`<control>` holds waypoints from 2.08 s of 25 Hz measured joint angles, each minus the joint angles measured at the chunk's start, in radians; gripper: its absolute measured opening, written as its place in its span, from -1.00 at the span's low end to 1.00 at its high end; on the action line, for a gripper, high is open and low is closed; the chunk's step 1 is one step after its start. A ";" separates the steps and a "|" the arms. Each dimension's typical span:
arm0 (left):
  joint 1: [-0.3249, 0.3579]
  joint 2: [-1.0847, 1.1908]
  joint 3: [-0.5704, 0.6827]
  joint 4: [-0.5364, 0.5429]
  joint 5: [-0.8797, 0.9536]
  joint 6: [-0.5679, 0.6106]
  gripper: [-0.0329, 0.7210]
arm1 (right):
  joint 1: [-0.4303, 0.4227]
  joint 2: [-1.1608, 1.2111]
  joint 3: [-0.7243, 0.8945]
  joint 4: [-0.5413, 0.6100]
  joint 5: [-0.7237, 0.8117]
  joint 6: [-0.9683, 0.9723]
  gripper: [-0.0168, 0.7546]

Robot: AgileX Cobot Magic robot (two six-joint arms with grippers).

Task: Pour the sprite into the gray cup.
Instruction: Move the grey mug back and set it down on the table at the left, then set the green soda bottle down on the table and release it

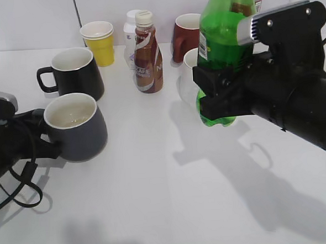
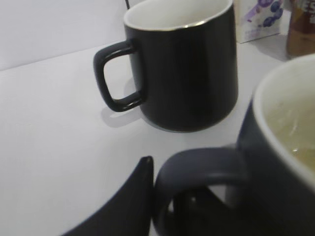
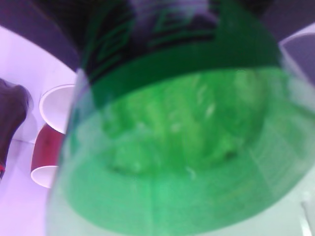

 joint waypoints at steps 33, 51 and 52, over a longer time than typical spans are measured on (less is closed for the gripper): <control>0.000 -0.333 0.084 0.026 0.173 -0.005 -0.41 | -0.117 0.148 0.174 -0.095 -0.258 0.243 0.16; 0.000 -0.393 0.085 0.069 0.214 -0.006 -0.40 | -0.117 0.199 0.173 -0.164 -0.314 0.275 0.60; 0.000 -0.393 0.085 0.071 0.214 -0.006 -0.40 | -0.117 0.199 0.173 -0.168 -0.316 0.274 0.60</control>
